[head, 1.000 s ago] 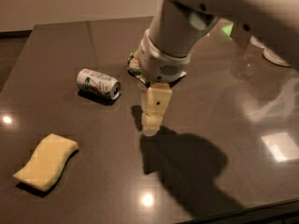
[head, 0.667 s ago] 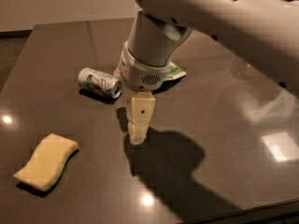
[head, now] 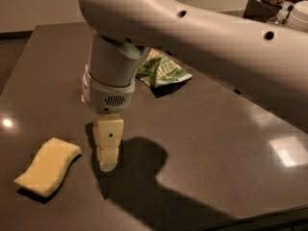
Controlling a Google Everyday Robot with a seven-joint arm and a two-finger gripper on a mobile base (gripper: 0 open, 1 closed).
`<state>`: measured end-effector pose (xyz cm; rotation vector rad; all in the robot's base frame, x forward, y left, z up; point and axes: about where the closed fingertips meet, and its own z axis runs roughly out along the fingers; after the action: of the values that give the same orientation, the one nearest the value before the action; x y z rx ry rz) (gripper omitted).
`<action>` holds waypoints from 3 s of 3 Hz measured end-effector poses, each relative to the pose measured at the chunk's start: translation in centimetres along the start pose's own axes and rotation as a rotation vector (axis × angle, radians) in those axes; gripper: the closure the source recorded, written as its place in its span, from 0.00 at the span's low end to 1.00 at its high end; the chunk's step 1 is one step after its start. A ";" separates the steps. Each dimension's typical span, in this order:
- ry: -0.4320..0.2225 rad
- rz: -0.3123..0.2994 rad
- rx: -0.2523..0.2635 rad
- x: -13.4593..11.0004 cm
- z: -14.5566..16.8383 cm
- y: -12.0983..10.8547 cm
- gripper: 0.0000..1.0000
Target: Pick sponge
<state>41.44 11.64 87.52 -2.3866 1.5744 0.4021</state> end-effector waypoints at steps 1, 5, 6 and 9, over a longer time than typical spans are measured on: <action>-0.020 -0.036 -0.040 -3.0 1.7 0.6 0.00; -0.023 -0.066 -0.101 -6.5 5.2 0.4 0.39; -0.033 -0.058 -0.100 -6.1 4.0 0.1 0.62; -0.113 -0.020 -0.054 -2.0 -3.2 -1.7 1.00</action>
Offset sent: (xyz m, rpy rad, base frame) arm -0.0378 0.0803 -0.0387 -0.0085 0.0569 0.1157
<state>42.56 12.84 91.37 -2.3715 1.5075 0.5715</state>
